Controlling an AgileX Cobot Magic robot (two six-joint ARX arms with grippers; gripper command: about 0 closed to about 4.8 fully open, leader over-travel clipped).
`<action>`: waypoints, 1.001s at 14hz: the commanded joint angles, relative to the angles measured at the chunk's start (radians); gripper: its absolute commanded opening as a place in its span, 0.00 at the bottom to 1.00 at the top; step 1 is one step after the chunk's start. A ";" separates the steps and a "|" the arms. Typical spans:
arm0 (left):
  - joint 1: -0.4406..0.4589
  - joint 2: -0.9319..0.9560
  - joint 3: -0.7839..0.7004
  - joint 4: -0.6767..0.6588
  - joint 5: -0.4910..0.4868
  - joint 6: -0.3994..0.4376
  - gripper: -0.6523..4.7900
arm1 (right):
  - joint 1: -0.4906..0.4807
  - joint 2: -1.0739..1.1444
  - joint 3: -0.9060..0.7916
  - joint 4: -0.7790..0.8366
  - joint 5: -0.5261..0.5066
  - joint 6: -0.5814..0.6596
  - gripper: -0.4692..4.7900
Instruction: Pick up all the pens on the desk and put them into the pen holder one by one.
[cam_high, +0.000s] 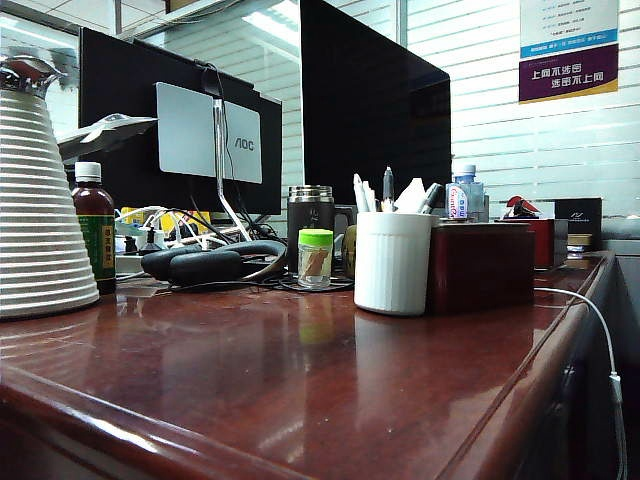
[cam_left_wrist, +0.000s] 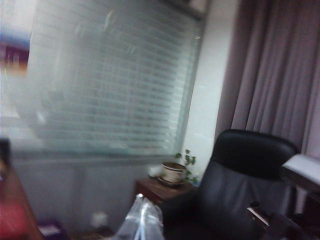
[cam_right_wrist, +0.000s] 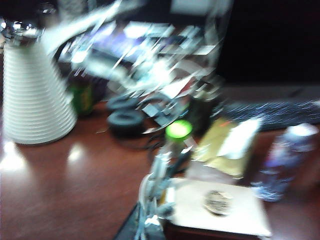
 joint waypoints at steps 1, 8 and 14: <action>-0.001 -0.252 0.004 -0.409 -0.003 0.172 0.11 | 0.000 -0.210 0.004 -0.134 0.091 0.019 0.08; -0.001 -1.099 -0.020 -1.590 -0.341 0.447 0.11 | 0.000 -0.651 -0.140 -0.418 0.166 0.115 0.08; -0.001 -1.452 -0.534 -1.416 -0.412 0.233 0.11 | 0.003 -0.682 -0.565 -0.026 0.060 0.319 0.08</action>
